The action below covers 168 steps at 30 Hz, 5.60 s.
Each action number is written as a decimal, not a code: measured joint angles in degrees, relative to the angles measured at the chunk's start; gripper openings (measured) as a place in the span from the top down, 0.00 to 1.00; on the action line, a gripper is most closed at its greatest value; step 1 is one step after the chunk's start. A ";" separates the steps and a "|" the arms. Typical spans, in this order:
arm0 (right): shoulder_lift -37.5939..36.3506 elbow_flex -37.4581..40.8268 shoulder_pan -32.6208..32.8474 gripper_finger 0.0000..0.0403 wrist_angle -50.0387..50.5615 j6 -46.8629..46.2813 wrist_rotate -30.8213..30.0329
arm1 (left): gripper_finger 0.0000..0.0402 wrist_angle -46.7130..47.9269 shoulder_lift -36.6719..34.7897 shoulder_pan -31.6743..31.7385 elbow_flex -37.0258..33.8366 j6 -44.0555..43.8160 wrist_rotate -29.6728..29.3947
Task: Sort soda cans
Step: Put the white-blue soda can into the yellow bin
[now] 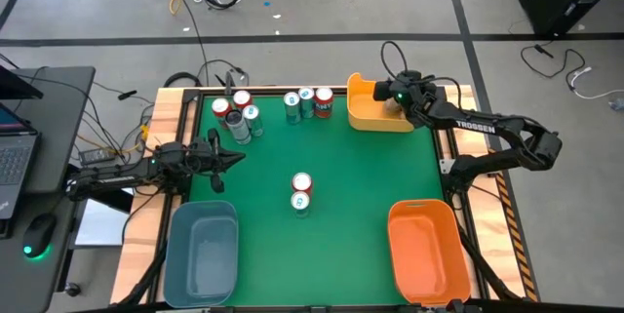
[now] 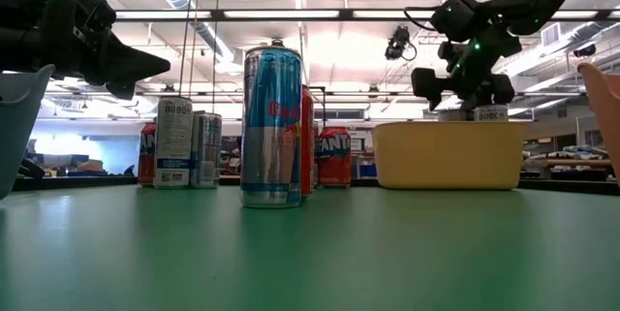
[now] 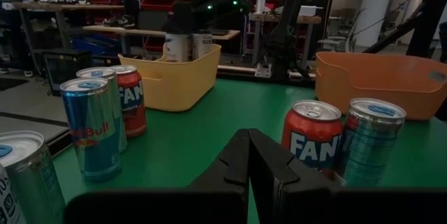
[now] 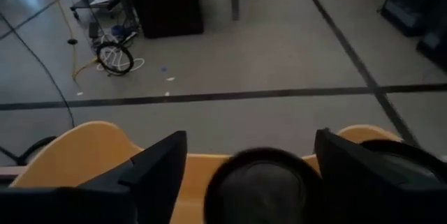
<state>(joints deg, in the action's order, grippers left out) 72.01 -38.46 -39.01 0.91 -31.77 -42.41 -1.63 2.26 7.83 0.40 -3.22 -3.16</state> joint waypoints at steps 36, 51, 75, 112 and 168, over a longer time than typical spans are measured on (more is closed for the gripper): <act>-8.04 -8.70 18.15 0.28 -4.21 27.27 9.18 | 0.98 13.91 16.22 0.03 23.90 -5.47 -4.29; -2.87 -8.70 23.90 0.28 -4.00 28.55 9.64 | 0.52 34.02 40.33 0.08 44.49 -10.43 -18.35; -1.81 -8.70 24.00 0.30 -5.15 26.82 15.10 | 0.20 55.58 53.19 13.12 50.84 -17.71 -21.97; -1.81 -8.70 26.62 0.30 -5.27 25.95 15.54 | 0.37 52.40 61.58 19.85 50.69 -4.74 -20.16; -20.28 -8.70 39.28 0.37 14.18 22.81 10.72 | 0.37 36.79 110.01 -0.09 97.53 17.24 1.87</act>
<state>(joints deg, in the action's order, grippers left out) 51.73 -47.16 0.28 15.09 -8.96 -31.69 35.17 112.27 7.73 97.93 14.02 -1.28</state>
